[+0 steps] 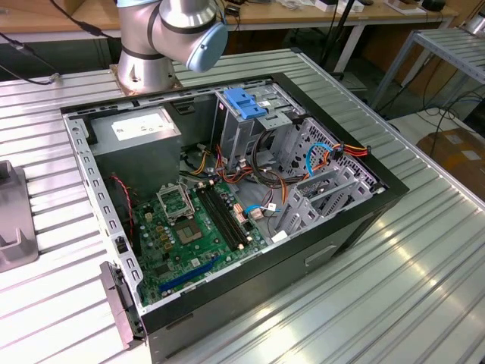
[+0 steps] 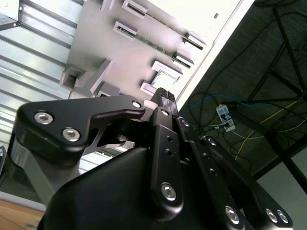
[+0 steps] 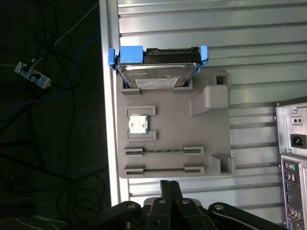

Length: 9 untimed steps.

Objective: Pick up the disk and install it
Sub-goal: 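Reach for the disk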

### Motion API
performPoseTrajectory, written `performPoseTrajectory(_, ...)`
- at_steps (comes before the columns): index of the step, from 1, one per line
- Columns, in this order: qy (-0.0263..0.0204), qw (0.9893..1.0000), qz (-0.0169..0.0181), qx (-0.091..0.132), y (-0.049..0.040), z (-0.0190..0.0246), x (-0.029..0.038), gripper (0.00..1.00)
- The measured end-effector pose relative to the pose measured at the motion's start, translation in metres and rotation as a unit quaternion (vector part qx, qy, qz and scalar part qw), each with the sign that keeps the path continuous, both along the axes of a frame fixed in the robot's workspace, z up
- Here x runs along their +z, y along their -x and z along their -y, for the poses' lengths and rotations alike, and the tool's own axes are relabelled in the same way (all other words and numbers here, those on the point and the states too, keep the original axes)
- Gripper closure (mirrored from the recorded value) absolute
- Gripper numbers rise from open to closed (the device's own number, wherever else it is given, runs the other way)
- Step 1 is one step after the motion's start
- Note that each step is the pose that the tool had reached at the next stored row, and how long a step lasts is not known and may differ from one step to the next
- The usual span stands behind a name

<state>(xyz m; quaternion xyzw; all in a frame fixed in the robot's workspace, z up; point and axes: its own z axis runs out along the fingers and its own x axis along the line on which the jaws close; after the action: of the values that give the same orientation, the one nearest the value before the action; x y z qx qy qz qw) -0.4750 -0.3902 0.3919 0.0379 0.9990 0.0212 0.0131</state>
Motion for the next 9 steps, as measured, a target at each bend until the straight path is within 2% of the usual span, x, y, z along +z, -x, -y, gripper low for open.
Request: performPoseTrajectory(9,0.0000,1.0000,0.0000,0.000,0.0004,-0.0066,0.0000,0.90)
